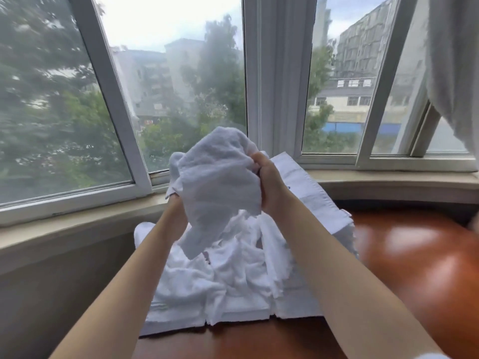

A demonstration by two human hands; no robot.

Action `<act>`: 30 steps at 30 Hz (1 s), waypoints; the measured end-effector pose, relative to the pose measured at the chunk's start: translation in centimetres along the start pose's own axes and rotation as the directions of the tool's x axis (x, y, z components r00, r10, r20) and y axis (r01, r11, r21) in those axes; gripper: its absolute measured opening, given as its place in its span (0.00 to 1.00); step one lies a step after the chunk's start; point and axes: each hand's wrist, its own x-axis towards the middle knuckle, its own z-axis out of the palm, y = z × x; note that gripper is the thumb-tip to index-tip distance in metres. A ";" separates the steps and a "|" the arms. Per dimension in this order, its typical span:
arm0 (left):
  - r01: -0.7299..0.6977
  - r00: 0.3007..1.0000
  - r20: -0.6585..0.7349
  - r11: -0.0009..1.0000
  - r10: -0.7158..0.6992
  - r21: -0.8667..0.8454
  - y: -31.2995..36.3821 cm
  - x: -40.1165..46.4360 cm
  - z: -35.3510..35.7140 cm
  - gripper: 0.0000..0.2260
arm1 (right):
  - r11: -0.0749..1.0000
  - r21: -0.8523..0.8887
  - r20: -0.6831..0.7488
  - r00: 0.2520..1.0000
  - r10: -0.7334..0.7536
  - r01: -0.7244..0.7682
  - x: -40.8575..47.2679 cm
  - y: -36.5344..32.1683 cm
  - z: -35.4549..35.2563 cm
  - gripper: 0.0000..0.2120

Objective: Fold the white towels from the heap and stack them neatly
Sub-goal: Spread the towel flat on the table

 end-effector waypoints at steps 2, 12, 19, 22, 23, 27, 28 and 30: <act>-0.032 0.999 -0.019 0.999 0.032 -0.005 0.6 -2.5 3.5 0.17 | 0.999 0.018 0.035 0.999 -0.029 0.029 -1.6 -1.9 -1.9 0.27; -0.036 0.999 0.036 0.994 0.040 -0.104 -2.4 -8.7 21.6 0.16 | 0.977 0.064 -0.076 0.977 -0.198 0.203 -9.4 -12.0 -15.1 0.12; -0.132 0.979 0.132 0.976 0.156 -0.175 -8.7 -7.8 32.2 0.31 | 0.955 0.068 -0.370 0.896 -0.244 0.288 -14.7 -16.3 -25.3 0.20; -0.125 0.965 0.210 0.977 0.160 -0.173 -11.6 -8.6 36.9 0.39 | 0.980 -0.039 -0.503 0.843 -0.190 0.197 -17.9 -16.3 -30.0 0.17; -0.112 0.954 0.260 0.984 0.146 -0.140 -12.4 -9.3 38.5 0.41 | 0.982 -0.079 -0.563 0.806 -0.185 0.170 -18.8 -16.5 -31.6 0.17; 0.043 0.915 0.403 0.997 -0.014 -0.064 -15.7 -12.1 44.9 0.32 | 0.973 -0.112 -0.671 0.707 -0.224 0.203 -23.0 -18.2 -37.2 0.10; 0.075 0.904 0.426 0.996 -0.049 -0.045 -16.3 -12.7 46.4 0.29 | 0.974 -0.102 -0.666 0.714 -0.217 0.200 -23.8 -18.8 -38.5 0.10; 0.162 0.869 0.482 0.985 -0.114 -0.059 -17.5 -14.5 49.4 0.18 | 0.978 -0.119 -0.660 0.722 -0.208 0.173 -26.1 -19.8 -41.3 0.09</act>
